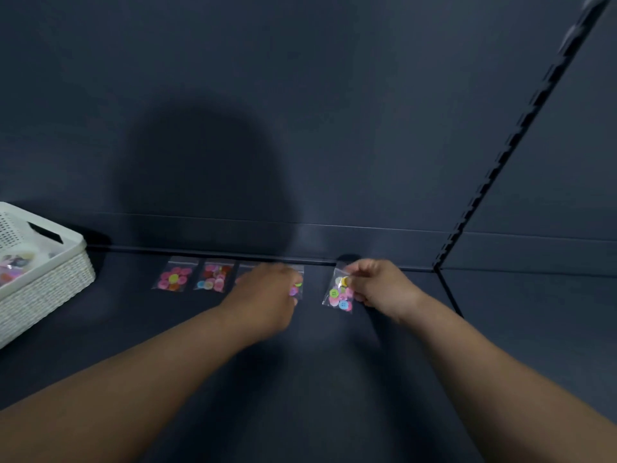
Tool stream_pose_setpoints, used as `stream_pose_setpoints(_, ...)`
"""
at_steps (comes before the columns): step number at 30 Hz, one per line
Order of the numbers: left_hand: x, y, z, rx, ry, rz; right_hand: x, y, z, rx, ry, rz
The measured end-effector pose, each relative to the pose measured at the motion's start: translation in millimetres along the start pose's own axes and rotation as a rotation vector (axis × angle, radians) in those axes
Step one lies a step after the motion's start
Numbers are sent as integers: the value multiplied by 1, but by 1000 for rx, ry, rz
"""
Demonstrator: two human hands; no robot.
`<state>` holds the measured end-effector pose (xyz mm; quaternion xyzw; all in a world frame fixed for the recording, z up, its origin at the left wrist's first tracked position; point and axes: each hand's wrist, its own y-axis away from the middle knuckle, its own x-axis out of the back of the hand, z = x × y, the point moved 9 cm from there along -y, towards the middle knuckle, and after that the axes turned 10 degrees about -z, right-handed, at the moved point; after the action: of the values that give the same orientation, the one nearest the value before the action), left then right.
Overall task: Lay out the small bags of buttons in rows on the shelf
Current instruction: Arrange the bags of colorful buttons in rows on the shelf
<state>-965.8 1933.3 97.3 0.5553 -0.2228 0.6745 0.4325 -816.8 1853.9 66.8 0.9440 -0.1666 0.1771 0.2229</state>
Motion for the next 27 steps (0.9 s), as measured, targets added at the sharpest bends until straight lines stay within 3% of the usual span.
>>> stream_pose_setpoints(3,-16,-2,4,-50,-115,-84,9,6,-8,86,429,176)
stream_pose_setpoints(5,-25,-1,2,-39,-160,-145,2,18,-18,233,580,252)
stream_pose_setpoints(9,-33,0,-3,-19,-158,-201,-31,17,-10,318,781,134)
stream_pose_setpoints(27,-39,3,-7,-37,-79,-216,-57,6,-13,425,914,-7)
